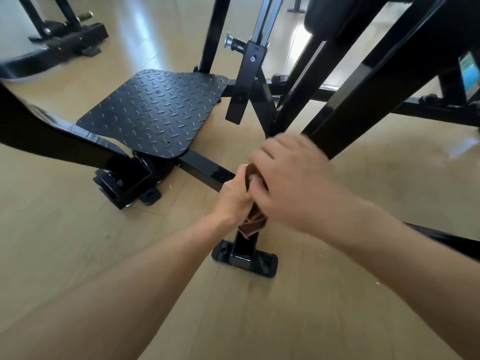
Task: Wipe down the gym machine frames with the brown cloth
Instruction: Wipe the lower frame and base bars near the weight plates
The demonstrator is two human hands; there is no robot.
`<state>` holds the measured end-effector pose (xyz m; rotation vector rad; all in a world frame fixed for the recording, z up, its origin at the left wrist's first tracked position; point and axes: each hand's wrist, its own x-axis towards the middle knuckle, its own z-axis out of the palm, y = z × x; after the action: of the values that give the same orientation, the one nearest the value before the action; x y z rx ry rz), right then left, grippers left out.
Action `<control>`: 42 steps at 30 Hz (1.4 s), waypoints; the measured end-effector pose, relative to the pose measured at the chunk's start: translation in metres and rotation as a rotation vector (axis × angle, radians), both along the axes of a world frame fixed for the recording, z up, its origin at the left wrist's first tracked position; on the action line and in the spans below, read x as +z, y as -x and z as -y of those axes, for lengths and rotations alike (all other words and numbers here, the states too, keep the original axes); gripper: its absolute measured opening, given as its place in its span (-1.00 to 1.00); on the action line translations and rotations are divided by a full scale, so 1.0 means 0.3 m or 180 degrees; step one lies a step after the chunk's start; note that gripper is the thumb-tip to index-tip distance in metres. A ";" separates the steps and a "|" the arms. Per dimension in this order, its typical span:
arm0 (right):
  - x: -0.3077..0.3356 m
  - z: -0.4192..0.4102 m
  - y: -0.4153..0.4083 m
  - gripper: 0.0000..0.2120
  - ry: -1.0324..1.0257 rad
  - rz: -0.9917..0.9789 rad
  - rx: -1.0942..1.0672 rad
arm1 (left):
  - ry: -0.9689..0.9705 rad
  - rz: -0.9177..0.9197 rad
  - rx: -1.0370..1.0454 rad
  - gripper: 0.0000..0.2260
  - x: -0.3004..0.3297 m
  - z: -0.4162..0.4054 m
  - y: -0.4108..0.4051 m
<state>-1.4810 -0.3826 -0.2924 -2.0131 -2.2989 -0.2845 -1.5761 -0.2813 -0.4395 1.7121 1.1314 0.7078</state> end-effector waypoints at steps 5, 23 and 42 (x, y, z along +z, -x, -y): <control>-0.055 -0.119 0.006 -0.60 0.0486 0.1937 -0.0496 | -0.0308 -0.0257 -0.0189 -0.66 -0.012 0.021 0.038; -0.056 -0.179 -0.023 -0.57 0.0509 0.1963 -0.0096 | -0.0791 -0.0519 0.0313 -0.61 0.166 -0.169 0.089; -0.157 -0.240 0.010 -0.84 0.0958 0.2136 -0.0277 | -0.1052 -0.2004 -0.0302 -0.65 0.048 -0.251 0.070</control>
<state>-1.4841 -0.3106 -0.3394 -2.4560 -2.7643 -0.7663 -1.5969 -0.2059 -0.4250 2.3508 1.3909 0.3023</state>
